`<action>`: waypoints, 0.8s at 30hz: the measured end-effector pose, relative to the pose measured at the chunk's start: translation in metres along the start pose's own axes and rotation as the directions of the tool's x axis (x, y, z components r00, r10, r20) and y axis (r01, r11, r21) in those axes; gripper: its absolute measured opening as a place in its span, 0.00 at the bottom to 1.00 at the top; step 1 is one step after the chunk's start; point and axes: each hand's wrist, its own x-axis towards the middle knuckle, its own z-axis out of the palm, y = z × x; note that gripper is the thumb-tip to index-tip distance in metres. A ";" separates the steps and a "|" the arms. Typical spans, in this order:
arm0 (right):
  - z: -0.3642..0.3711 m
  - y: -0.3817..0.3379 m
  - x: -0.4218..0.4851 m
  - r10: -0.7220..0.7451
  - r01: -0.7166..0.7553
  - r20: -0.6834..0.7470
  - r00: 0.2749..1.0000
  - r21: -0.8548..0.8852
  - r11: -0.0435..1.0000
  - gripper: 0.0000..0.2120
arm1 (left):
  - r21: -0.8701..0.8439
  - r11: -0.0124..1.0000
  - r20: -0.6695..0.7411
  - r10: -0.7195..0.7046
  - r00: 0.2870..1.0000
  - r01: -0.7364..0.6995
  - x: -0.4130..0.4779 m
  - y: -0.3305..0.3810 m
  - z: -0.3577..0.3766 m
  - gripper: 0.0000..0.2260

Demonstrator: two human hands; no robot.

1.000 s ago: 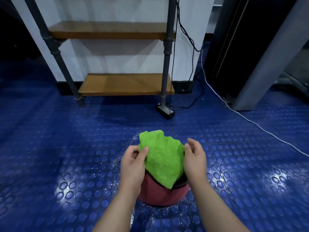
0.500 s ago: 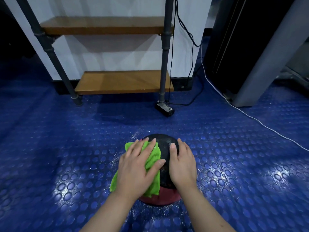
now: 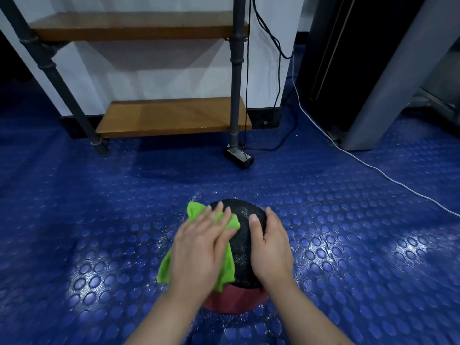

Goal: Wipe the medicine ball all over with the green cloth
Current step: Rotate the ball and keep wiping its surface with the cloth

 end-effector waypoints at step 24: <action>0.003 0.011 0.003 0.011 -0.053 0.151 0.988 0.282 0.958 0.23 | 0.059 0.996 0.023 0.060 0.998 -0.061 0.010 0.021 -0.004 0.20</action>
